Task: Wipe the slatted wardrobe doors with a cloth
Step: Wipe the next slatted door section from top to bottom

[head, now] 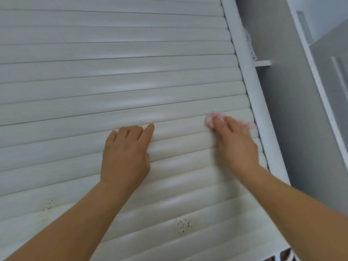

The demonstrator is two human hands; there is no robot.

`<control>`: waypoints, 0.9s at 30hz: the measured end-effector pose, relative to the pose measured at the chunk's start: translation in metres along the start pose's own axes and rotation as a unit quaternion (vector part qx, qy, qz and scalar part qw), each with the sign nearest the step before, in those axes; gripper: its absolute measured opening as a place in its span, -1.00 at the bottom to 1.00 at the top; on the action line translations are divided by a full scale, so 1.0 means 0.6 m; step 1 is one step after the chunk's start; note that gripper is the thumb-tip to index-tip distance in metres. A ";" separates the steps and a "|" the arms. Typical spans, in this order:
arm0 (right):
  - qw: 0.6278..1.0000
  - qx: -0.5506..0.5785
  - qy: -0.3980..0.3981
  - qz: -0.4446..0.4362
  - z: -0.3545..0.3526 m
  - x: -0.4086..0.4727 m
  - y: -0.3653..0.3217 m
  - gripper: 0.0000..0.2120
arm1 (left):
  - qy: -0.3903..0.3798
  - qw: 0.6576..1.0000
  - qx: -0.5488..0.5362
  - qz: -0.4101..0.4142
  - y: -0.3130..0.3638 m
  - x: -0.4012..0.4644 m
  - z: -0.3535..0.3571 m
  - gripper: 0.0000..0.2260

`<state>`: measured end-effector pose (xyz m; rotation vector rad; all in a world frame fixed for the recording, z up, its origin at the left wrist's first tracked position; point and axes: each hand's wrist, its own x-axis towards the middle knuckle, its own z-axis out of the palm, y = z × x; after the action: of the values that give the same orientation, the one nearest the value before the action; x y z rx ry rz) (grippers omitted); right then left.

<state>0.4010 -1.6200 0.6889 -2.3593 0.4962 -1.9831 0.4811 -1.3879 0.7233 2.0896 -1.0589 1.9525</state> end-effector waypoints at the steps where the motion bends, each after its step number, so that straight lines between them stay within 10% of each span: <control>1: 0.999 0.001 0.008 0.038 -0.006 0.012 0.022 -0.51 | -0.003 1.000 0.004 -0.005 0.002 0.001 0.000 -0.50; 7: 0.990 0.023 -0.036 0.135 -0.019 0.093 -0.013 -0.38 | -0.015 1.000 0.009 -0.013 0.011 0.006 -0.002 -0.53; 20: 0.944 0.057 -0.011 -0.324 0.022 -0.026 -0.040 -0.49 | -0.034 0.998 0.012 -0.044 0.050 -0.027 0.014 -0.52; 27: 0.995 0.025 -0.049 -0.086 -0.013 0.048 0.085 -0.39 | -0.056 0.997 0.007 -0.053 0.051 -0.030 0.013 -0.49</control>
<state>0.3856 -1.6741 0.7067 -2.5306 0.2452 -1.9071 0.4724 -1.4078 0.6938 2.2371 -0.9326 1.8189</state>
